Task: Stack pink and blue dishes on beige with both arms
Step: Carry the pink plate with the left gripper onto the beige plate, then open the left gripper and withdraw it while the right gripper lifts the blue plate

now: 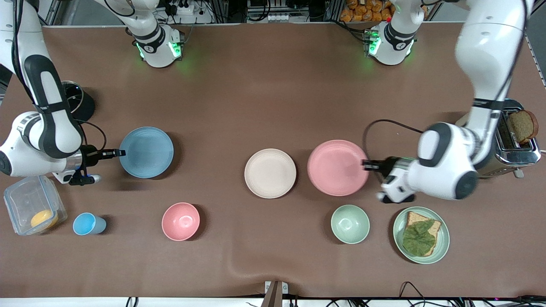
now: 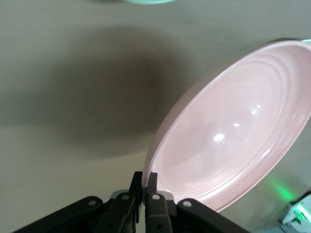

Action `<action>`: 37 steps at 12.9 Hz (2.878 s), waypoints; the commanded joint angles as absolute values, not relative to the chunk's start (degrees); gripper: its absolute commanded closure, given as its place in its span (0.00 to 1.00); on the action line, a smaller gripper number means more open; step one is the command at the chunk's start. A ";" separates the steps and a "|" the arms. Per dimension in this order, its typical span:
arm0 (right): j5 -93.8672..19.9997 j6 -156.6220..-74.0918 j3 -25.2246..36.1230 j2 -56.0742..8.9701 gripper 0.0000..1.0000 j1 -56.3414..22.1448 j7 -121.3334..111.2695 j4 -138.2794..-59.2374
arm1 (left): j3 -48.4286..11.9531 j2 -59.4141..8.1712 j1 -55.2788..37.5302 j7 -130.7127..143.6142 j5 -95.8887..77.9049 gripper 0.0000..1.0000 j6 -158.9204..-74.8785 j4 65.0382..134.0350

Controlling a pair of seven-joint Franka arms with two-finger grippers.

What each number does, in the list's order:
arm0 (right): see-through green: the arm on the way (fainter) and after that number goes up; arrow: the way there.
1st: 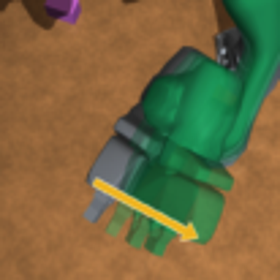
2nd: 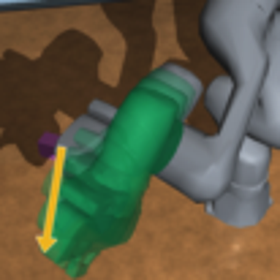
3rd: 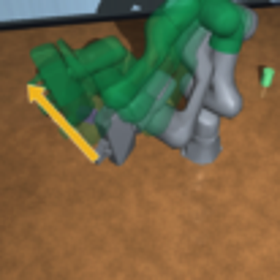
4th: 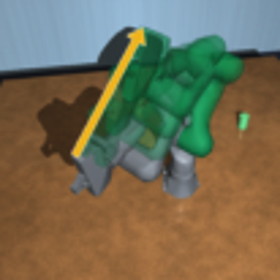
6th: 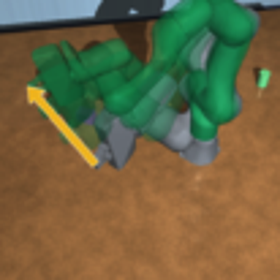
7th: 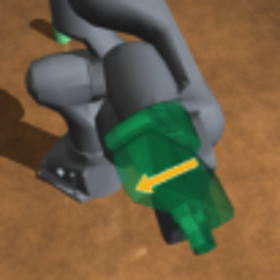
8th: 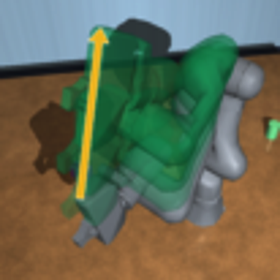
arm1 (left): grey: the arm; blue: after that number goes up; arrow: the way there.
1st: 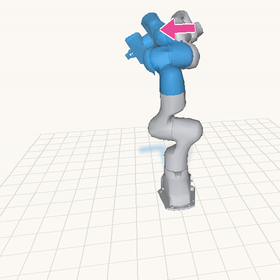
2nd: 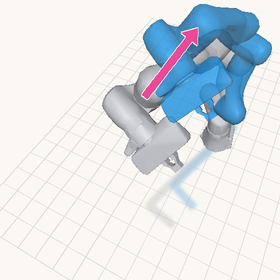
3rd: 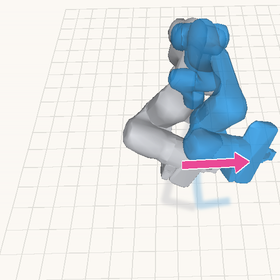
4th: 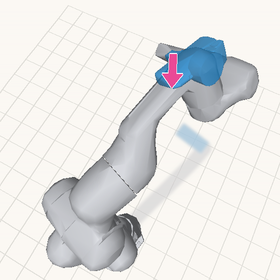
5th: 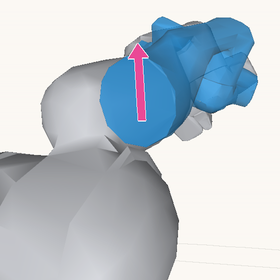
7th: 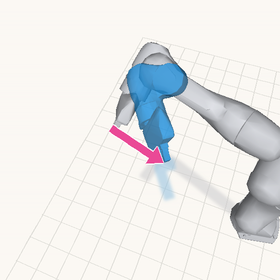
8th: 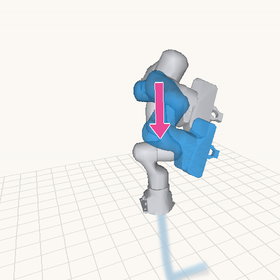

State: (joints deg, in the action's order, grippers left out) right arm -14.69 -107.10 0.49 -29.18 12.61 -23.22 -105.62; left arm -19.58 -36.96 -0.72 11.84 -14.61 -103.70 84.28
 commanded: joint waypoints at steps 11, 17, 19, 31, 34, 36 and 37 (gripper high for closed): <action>-15.73 -100.20 0.62 -29.18 1.00 9.41 -18.20 -101.87 | -18.46 -47.20 -17.31 10.46 -15.56 1.00 -119.78 81.83; -18.53 -97.57 0.44 -28.83 1.00 3.87 -7.75 -99.24 | -18.37 -47.28 -16.88 8.17 -15.64 1.00 -126.63 81.48; -20.56 -97.20 0.44 -29.27 1.00 1.94 -4.68 -98.00 | -18.28 -48.51 -16.96 8.00 -15.56 1.00 -129.80 81.56; -24.33 -97.64 0.44 -29.71 1.00 -4.64 5.43 -95.80 | -18.37 -34.56 -7.92 7.65 7.55 0.00 -126.68 82.00; -27.50 -97.82 0.44 -31.72 1.00 -9.47 11.32 -93.00 | -18.37 -27.53 -3.53 7.65 7.56 0.00 -115.00 81.83; -29.78 -99.83 0.44 -33.65 1.00 -12.46 14.48 -90.89 | -18.11 -23.14 -2.99 7.65 7.56 0.00 -108.92 81.83; -31.10 -102.02 0.44 -34.53 1.00 -14.05 16.15 -90.70 | -17.93 -21.29 -1.86 7.73 6.86 0.00 -105.85 81.83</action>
